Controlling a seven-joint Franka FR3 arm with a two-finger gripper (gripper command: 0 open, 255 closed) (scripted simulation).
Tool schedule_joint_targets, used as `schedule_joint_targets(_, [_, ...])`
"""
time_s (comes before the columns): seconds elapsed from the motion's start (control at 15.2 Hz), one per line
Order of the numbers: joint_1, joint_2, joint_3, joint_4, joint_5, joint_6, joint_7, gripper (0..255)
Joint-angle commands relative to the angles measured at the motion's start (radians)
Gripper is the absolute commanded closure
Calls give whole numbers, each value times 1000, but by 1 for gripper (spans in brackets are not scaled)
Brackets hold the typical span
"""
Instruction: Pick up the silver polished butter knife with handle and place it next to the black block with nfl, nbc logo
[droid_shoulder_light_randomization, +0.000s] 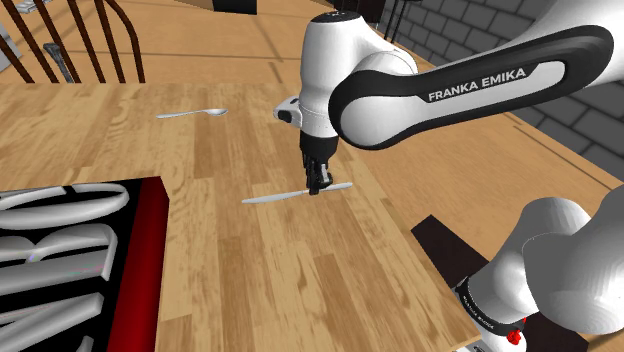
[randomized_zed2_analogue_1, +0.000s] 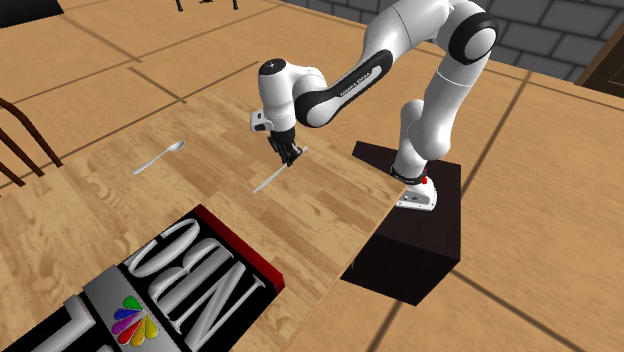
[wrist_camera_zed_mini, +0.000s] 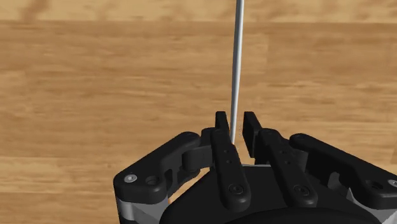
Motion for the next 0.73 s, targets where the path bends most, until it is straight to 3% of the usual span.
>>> schedule_joint_targets(0.0, [0,0,0,0,0,0,0,255])
schedule_joint_targets(0.4, [0,0,0,0,0,0,0,255])
schedule_joint_targets(0.66, [0,-20,-1,35,2,-55,-3,255])
